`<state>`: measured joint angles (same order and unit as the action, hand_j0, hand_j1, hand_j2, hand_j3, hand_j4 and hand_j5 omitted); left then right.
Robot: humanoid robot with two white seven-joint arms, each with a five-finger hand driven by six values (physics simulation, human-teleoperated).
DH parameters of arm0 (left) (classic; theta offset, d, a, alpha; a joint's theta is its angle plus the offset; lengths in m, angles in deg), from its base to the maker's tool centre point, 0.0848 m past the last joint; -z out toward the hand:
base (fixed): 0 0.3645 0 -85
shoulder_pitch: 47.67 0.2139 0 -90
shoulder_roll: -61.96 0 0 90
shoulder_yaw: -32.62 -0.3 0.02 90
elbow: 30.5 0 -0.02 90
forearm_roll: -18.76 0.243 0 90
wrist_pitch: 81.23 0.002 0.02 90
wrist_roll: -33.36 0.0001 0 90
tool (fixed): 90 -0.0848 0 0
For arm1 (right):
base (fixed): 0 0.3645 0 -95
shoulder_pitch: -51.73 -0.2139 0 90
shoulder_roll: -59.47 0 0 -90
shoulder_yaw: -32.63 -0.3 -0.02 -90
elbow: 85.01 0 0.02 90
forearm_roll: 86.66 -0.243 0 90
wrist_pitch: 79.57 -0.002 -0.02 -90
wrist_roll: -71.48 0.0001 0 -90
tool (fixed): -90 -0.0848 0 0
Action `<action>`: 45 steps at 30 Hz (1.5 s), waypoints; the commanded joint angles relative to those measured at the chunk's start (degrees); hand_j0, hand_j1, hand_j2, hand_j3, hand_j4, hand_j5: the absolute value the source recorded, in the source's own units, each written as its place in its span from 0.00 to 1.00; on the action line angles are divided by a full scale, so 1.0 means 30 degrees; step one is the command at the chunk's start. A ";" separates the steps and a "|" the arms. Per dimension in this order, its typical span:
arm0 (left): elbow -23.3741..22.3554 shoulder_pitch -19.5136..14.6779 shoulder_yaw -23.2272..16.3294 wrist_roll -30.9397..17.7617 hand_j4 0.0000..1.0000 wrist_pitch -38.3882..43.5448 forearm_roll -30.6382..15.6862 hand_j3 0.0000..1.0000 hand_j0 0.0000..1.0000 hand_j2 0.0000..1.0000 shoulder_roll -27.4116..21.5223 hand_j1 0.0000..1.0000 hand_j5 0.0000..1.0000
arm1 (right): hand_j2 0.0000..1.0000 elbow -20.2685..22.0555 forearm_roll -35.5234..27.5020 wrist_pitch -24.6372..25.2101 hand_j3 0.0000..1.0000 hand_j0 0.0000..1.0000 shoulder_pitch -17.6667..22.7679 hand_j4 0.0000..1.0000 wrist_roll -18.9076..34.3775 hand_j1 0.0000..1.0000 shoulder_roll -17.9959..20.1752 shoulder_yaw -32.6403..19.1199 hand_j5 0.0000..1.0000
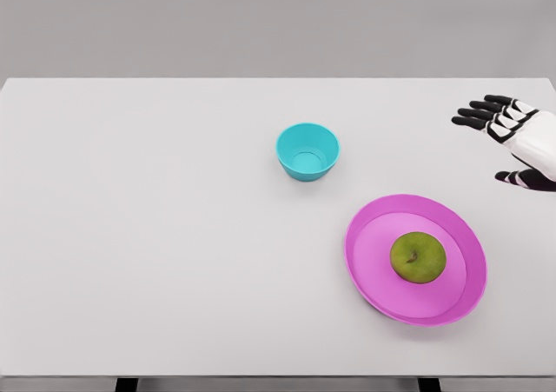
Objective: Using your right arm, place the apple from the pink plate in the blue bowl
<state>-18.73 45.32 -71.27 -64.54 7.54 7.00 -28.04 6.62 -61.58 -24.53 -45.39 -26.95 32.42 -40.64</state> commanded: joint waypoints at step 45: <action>0.0004 0.0000 0.0001 -0.0005 1.00 -0.0001 -0.0008 1.00 1.00 1.00 -0.0001 1.00 1.00 | 1.00 0.3002 -0.1065 -0.0013 1.00 1.00 -0.2783 1.00 1.2156 1.00 -0.0532 0.3241 1.00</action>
<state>-18.73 45.32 -71.27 -64.54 7.54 7.01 -28.04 15.61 -64.38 -24.69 -53.74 9.59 30.87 -31.43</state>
